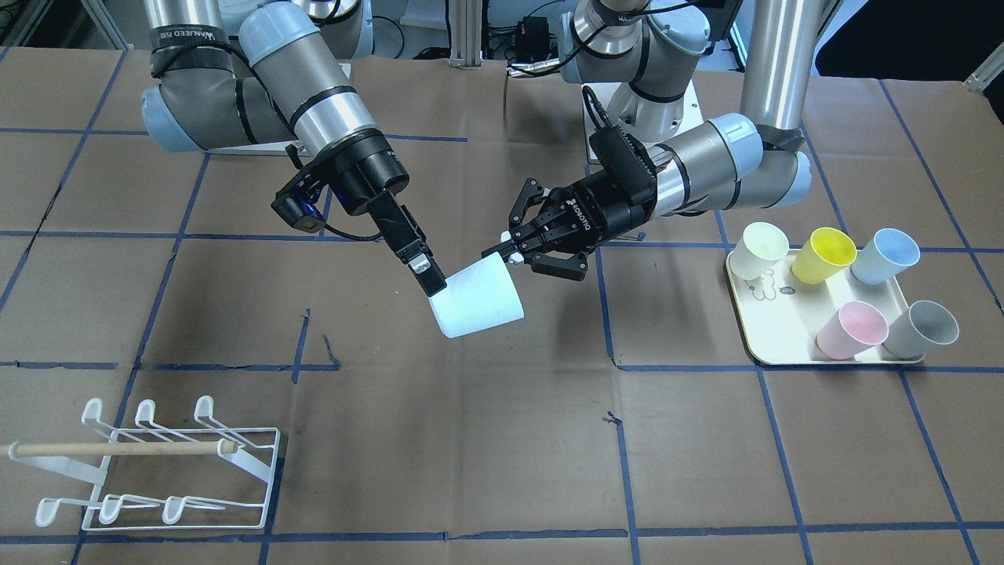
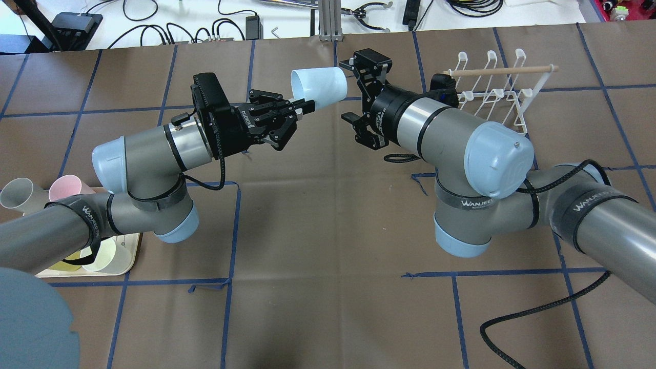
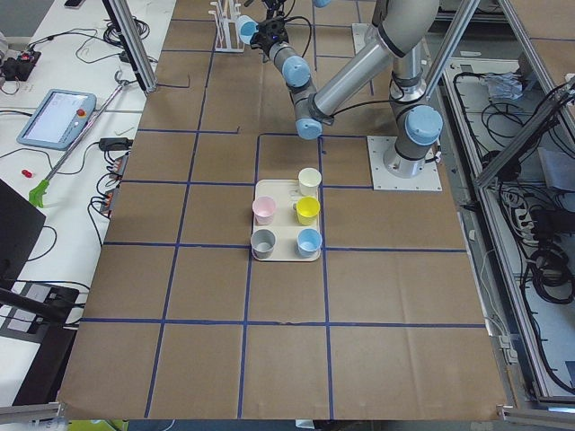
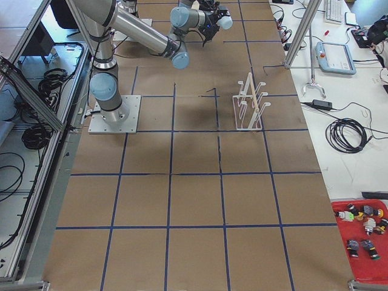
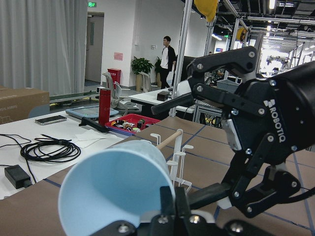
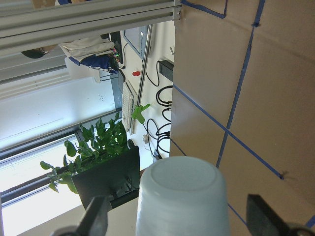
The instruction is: Transfer IKEA cup to right arm and place on rack
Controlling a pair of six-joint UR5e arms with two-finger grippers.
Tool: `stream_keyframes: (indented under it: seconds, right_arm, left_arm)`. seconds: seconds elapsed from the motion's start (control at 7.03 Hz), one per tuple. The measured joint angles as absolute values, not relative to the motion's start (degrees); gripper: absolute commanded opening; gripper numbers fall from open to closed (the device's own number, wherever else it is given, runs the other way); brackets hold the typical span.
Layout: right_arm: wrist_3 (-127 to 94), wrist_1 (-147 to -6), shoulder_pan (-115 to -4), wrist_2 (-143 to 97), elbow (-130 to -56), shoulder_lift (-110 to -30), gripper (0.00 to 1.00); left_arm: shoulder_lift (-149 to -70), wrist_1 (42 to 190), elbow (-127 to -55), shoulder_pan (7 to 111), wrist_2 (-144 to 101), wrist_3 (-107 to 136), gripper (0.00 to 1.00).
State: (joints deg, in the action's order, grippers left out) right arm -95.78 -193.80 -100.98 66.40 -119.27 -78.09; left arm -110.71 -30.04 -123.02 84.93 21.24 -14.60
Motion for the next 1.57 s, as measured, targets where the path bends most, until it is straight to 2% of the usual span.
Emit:
stream_keyframes:
  seconds: [0.85, 1.28, 1.57]
  right_arm:
    - [-95.77, -192.51, -102.95, 67.99, -116.59, -75.80, 0.98]
    - [-95.82, -192.48, -103.09, 68.40, -115.97, -75.38, 0.82]
    - [-95.86, -192.48, -103.21, 68.01, -115.93, -75.33, 0.66]
  left_arm:
    - [-110.61, -30.06, -122.83, 84.92, 21.27, -14.41, 0.07]
    - [-110.57, -30.06, -122.87, 84.96, 21.27, -14.41, 0.08]
    - [-110.53, -30.06, -122.87, 84.91, 21.27, -14.41, 0.09]
